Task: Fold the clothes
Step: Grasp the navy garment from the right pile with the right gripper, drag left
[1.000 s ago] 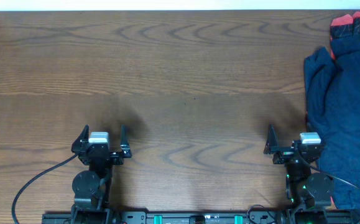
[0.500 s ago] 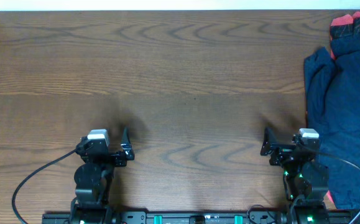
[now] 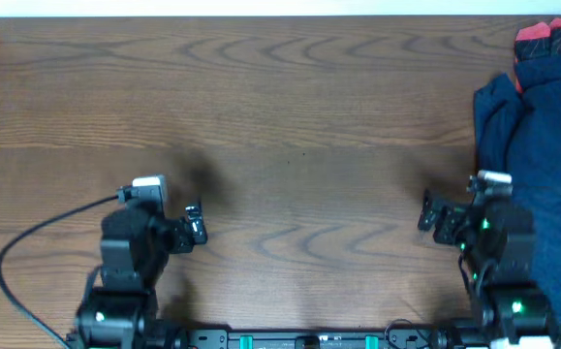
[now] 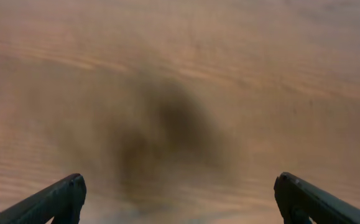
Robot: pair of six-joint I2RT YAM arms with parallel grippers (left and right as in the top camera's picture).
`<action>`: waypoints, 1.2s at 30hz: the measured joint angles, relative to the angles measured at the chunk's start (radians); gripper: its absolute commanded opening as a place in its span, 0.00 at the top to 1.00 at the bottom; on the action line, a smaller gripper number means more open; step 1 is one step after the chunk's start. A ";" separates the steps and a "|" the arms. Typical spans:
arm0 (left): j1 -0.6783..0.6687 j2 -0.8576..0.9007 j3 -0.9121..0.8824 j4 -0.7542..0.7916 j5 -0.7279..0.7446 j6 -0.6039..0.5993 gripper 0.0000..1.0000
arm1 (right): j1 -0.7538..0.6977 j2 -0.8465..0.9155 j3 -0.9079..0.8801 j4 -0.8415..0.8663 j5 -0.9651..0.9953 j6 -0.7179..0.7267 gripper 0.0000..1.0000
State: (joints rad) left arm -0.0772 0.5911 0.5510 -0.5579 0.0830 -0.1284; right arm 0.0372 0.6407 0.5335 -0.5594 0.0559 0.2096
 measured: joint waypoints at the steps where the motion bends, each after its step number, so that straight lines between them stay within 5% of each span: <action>1: 0.000 0.033 0.036 -0.038 0.008 -0.002 0.02 | -0.001 0.050 0.041 -0.024 0.003 0.000 0.01; 8: 0.000 0.235 0.278 -0.271 0.069 -0.003 0.02 | -0.001 0.300 0.259 -0.096 -0.006 -0.001 0.01; 12: 0.000 0.263 0.309 -0.269 0.106 -0.003 0.02 | -0.001 0.348 0.285 -0.045 0.002 -0.043 0.21; 22: 0.000 0.267 0.310 -0.261 0.128 -0.003 0.02 | -0.064 0.638 0.287 0.188 0.346 -0.067 0.36; 32: 0.000 0.271 0.310 -0.250 0.128 -0.003 0.02 | -0.135 0.931 0.288 0.407 0.407 -0.079 0.59; 36: 0.000 0.271 0.310 -0.248 0.128 -0.003 0.02 | -0.151 0.998 0.288 0.425 0.413 -0.080 0.57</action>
State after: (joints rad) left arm -0.0772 0.8619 0.8608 -0.8059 0.2111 -0.1318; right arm -0.1135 1.6386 0.8215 -0.1349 0.4690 0.1291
